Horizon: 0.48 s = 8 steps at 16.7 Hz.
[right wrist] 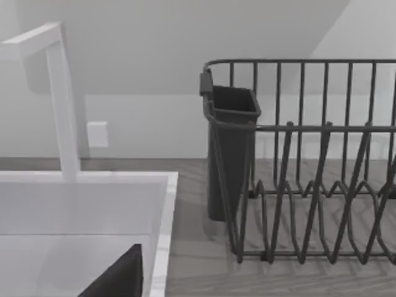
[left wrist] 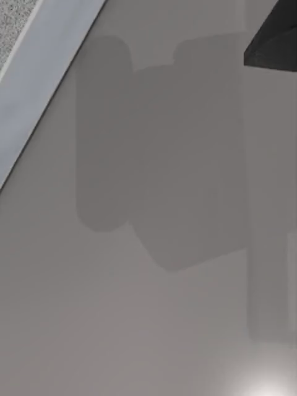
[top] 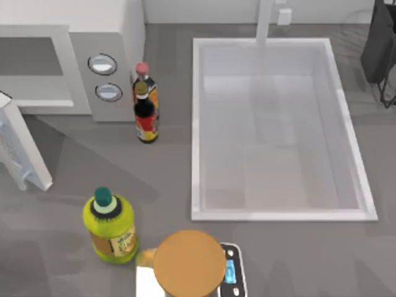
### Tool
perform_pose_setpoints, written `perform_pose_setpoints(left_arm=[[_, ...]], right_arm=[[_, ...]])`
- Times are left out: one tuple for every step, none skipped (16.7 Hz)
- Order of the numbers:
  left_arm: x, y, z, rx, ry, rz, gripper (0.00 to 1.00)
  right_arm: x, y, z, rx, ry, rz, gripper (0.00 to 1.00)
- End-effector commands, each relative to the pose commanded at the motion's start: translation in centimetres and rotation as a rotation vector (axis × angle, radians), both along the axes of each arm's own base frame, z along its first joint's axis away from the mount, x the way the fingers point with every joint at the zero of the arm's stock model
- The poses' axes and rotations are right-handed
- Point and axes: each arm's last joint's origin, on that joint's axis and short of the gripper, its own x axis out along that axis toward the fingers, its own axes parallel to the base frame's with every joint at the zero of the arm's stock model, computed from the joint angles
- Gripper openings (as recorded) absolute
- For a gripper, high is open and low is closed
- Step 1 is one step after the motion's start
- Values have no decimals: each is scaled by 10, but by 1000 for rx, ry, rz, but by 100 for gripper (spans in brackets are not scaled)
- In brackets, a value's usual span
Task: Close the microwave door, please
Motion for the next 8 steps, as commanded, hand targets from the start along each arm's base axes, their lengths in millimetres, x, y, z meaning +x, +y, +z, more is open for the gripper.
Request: perform_pose_setpoints(left_arm=[[1, -7, 0, 0, 4, -1, 0], [2, -15, 0, 1, 7, -1, 0], [2, -24, 0, 2, 9, -1, 0], [2, -33, 0, 2, 9, -1, 0], [2, -42, 0, 3, 9, -1, 0], [1, -51, 0, 3, 7, 0, 0], [0, -59, 0, 3, 3, 0, 0], [-2, -66, 0, 3, -1, 1, 0]], right_arm=[[0, 0, 0, 0, 0, 0, 100], [0, 0, 0, 0, 0, 0, 100], [0, 0, 0, 0, 0, 0, 100], [0, 0, 0, 0, 0, 0, 100], [0, 0, 0, 0, 0, 0, 100], [0, 0, 0, 0, 0, 0, 100], [0, 0, 0, 0, 0, 0, 100], [0, 0, 0, 0, 0, 0, 100]])
